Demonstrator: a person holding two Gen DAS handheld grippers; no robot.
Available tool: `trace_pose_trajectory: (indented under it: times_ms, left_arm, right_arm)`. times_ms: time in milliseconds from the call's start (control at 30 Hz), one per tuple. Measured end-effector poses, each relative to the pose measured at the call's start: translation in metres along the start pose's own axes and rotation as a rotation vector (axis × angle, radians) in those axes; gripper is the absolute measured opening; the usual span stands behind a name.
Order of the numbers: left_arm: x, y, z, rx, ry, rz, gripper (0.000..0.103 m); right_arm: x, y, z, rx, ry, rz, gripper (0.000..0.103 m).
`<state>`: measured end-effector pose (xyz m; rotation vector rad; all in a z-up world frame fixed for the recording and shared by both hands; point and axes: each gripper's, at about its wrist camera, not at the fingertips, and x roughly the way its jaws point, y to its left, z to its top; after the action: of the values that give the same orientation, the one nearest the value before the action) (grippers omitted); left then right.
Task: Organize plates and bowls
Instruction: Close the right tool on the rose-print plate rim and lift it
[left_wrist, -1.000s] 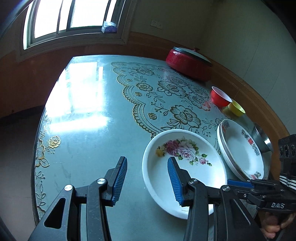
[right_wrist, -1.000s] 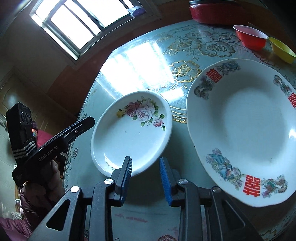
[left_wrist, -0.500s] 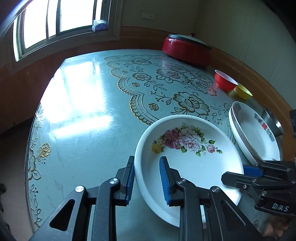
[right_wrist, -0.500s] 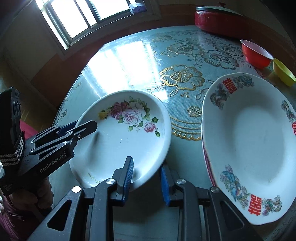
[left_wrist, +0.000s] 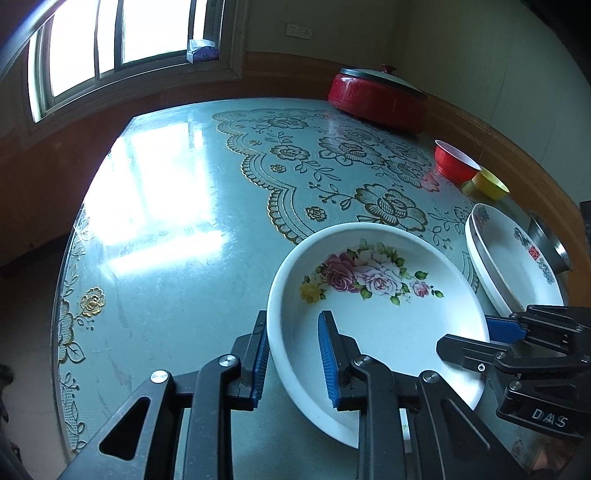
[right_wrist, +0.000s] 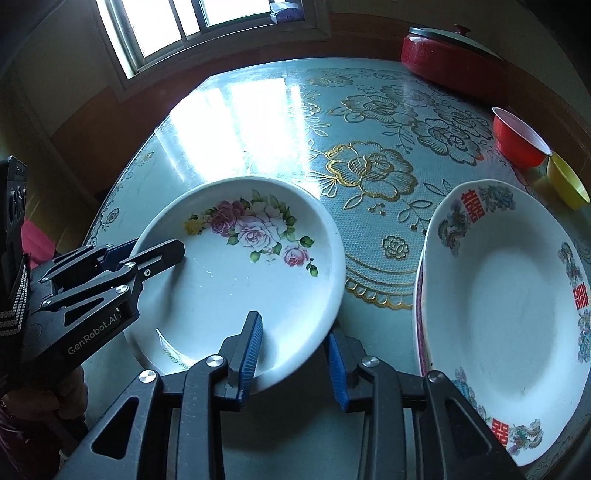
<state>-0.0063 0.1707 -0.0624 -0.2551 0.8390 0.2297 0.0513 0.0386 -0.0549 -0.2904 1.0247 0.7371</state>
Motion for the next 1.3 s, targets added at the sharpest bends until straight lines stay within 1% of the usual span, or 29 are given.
trace_pose_trajectory:
  times_ms: [133,367,433,600,667,733,800,867,900,967,1000,1033,1067,1100,1167,1233,1300]
  left_arm:
    - [-0.002,-0.001,-0.002,0.01,-0.004,0.009,0.024]
    - [-0.006,-0.002,-0.006,0.01,-0.007,0.018,0.024]
    - [-0.007,-0.003,-0.008,0.01,-0.006,0.022,0.023]
    - [-0.012,-0.004,-0.014,0.003,-0.007,0.029,0.023]
    - [-0.015,-0.004,-0.018,-0.001,-0.008,0.032,0.023]
    - [-0.018,-0.005,-0.021,-0.009,-0.006,0.029,0.024]
    - [-0.02,-0.002,-0.024,-0.023,-0.008,0.03,0.025]
    - [-0.021,0.003,-0.024,-0.045,-0.011,0.027,0.025]
    - [-0.021,0.006,-0.024,-0.062,-0.007,0.027,0.026]
    - [-0.02,0.012,-0.023,-0.086,-0.001,-0.001,0.034]
    - [-0.02,0.014,-0.023,-0.093,-0.007,-0.005,0.035]
    - [-0.021,0.014,-0.024,-0.088,-0.004,0.0,0.034]
    - [-0.023,0.014,-0.025,-0.075,0.002,0.004,0.027]
    - [-0.025,0.014,-0.027,-0.065,0.001,0.001,0.025]
    - [-0.03,0.016,-0.035,-0.062,-0.003,-0.029,0.023]
    - [-0.034,0.017,-0.039,-0.067,-0.002,-0.047,0.023]
    - [-0.034,0.021,-0.038,-0.087,-0.004,-0.05,0.023]
  right_arm:
    - [-0.002,-0.004,-0.001,0.013,-0.005,0.015,0.028]
    - [-0.003,-0.007,-0.004,0.022,-0.005,0.033,0.028]
    - [-0.003,-0.006,-0.005,0.021,-0.004,0.037,0.03]
    - [-0.003,-0.005,-0.005,0.007,-0.007,0.031,0.03]
    - [-0.003,-0.002,-0.004,-0.01,-0.006,0.029,0.032]
    - [-0.002,0.003,-0.003,-0.043,-0.007,0.018,0.038]
    - [0.001,0.006,-0.001,-0.068,-0.017,0.018,0.042]
    - [0.002,0.008,0.001,-0.075,-0.027,0.018,0.042]
    - [0.003,0.009,0.001,-0.077,-0.028,0.019,0.038]
    - [0.001,0.01,0.0,-0.075,-0.032,0.046,0.028]
    - [0.0,0.009,-0.001,-0.065,-0.029,0.067,0.026]
    - [-0.001,0.008,-0.003,-0.061,-0.032,0.068,0.025]
    - [-0.002,0.006,-0.005,-0.058,-0.034,0.066,0.025]
    - [-0.002,0.004,-0.006,-0.048,-0.034,0.075,0.024]
    - [-0.003,-0.001,-0.008,-0.028,-0.032,0.108,0.024]
    - [-0.004,-0.004,-0.01,-0.008,-0.032,0.149,0.026]
    - [-0.004,-0.002,-0.01,-0.024,-0.041,0.146,0.027]
